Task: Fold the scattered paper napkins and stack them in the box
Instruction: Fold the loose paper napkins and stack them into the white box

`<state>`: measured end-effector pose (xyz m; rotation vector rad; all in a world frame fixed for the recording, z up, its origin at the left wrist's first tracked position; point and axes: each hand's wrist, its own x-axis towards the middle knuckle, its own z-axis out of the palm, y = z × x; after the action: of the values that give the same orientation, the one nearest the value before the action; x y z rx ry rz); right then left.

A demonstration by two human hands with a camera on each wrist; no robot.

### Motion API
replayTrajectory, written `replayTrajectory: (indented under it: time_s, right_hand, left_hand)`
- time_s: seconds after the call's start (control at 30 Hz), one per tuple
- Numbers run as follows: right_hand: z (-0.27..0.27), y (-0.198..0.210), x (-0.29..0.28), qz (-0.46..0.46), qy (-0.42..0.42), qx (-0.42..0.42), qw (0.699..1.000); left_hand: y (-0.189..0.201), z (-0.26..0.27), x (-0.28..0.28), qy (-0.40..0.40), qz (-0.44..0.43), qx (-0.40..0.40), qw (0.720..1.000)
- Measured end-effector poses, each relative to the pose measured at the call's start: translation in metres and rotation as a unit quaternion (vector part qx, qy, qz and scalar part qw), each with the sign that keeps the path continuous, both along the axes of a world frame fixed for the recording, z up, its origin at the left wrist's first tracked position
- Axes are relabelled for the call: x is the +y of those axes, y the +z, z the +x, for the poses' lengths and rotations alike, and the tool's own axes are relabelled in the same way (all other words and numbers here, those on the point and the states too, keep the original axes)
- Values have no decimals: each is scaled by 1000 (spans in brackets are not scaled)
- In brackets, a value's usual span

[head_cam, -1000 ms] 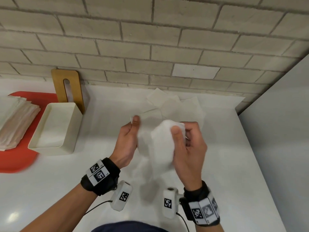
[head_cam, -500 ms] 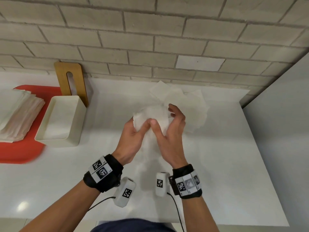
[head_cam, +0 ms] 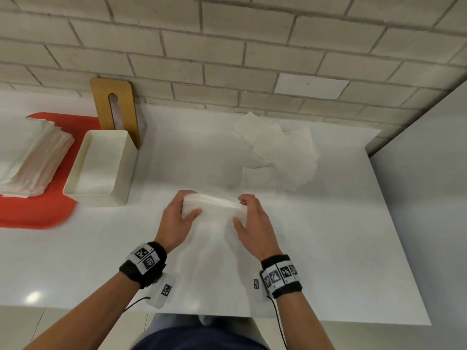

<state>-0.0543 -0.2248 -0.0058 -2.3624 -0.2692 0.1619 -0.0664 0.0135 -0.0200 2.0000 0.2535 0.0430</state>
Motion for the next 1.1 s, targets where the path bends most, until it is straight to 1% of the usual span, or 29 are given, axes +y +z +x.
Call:
replayTrajectory:
  time_s: [0.03,0.1,0.17,0.2,0.27,0.33,0.4,0.47,0.5,0.53,0.6,0.63,0.7,0.8,0.87,0.97,1.03,1.07,1.1]
  right_hand:
    - [-1,-5,4,-24,0,18,1000]
    - [-3,-6,11,-48,-6,17,999]
    - [-4,3,20,-30,-6,-5,1000]
    - [-6,11,26,-4,3,-14,1000]
    - [-7,26,48,45,48,-29,997]
    - [-7,37,81,88,84,-33,992]
    - [-5,46,125,155,84,-29,984]
    - [0,58,177,214,67,-7,974]
    - [4,64,204,235,60,6,970]
    - [10,71,232,250,51,16,967]
    - [25,76,282,258,23,44,965]
    - [33,75,305,243,8,65,968]
    - [47,67,344,186,-9,117,975]
    - [57,54,378,96,-20,189,977]
    - [58,52,389,58,-22,201,978]
    - [55,53,399,11,-14,217,976]
    - [50,55,400,-7,-5,215,977]
    - [47,58,398,-6,-1,206,978]
    - [45,62,393,-2,-1,190,982]
  left_hand:
    - [-8,-1,0,-12,28,15,999]
    - [-14,-2,4,-19,48,28,998]
    - [0,0,14,-11,50,10,999]
    - [13,1,23,-4,54,-6,999]
    - [45,7,49,12,70,-47,996]
    - [82,17,81,26,100,-112,988]
    - [118,27,115,42,109,-172,978]
    - [144,36,150,58,124,-209,968]
    - [152,41,167,69,133,-218,964]
    - [154,44,186,83,135,-222,962]
    - [144,50,222,114,128,-209,963]
    - [137,51,237,121,125,-200,964]
    - [122,51,262,113,142,-169,969]
    - [100,51,288,58,210,-96,971]
    - [88,54,300,-3,257,-52,965]
    - [82,69,305,-96,297,-6,950]
    - [80,86,301,-170,316,43,932]
    - [78,94,299,-216,335,73,914]
    - [75,102,297,-260,367,108,887]
